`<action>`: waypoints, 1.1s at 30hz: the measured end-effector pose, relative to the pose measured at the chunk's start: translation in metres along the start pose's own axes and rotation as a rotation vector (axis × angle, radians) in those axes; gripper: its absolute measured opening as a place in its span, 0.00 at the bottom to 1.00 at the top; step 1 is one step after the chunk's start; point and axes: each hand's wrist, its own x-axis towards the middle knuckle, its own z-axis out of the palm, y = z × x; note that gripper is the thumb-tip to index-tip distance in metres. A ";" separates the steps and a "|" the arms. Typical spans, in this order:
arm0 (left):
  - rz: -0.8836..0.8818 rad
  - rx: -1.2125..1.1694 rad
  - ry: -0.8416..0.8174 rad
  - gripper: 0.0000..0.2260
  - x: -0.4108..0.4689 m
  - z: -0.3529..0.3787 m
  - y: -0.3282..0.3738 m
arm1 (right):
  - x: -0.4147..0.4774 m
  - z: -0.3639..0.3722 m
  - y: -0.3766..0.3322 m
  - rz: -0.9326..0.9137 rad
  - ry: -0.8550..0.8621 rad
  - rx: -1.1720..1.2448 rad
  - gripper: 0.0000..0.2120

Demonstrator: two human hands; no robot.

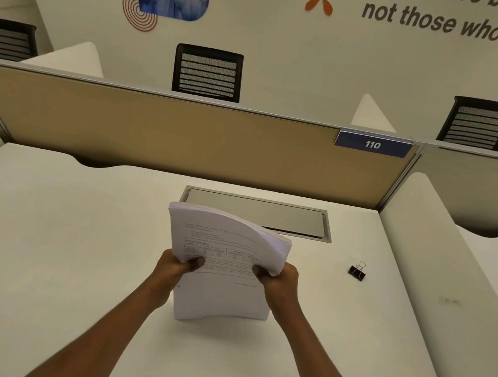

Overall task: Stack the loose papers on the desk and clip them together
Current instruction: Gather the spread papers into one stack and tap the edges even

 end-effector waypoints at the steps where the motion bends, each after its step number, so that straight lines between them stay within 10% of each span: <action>1: 0.005 -0.006 0.005 0.32 0.000 0.001 0.000 | 0.000 0.000 -0.001 -0.006 0.003 -0.001 0.05; 33: 0.016 0.178 0.139 0.06 0.016 0.032 -0.003 | 0.007 -0.014 0.000 0.046 0.046 -0.023 0.03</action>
